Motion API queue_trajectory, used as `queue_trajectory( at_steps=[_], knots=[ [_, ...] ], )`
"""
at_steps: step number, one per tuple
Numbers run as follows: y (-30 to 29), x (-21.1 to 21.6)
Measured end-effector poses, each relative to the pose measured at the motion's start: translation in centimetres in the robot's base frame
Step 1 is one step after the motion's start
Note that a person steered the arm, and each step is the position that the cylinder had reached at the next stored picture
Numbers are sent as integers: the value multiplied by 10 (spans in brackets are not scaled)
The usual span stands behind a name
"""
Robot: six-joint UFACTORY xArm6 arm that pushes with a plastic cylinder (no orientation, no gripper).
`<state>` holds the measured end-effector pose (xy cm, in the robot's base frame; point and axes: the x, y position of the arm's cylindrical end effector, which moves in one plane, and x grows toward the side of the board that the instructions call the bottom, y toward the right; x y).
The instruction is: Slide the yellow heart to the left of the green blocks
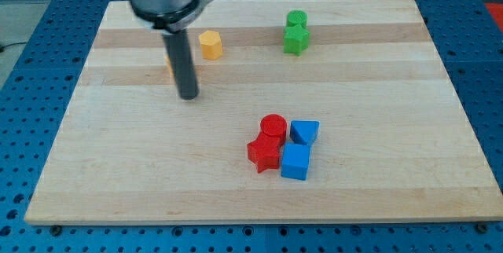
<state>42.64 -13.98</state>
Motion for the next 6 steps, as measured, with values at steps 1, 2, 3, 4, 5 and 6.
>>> queue_trajectory(
  at_steps=[1,2,3,4,5,6],
  knots=[
    [-51,-20],
    [-36,-20],
    [-27,-47],
    [-3,-62],
    [49,-95],
    [59,-112]
  ],
)
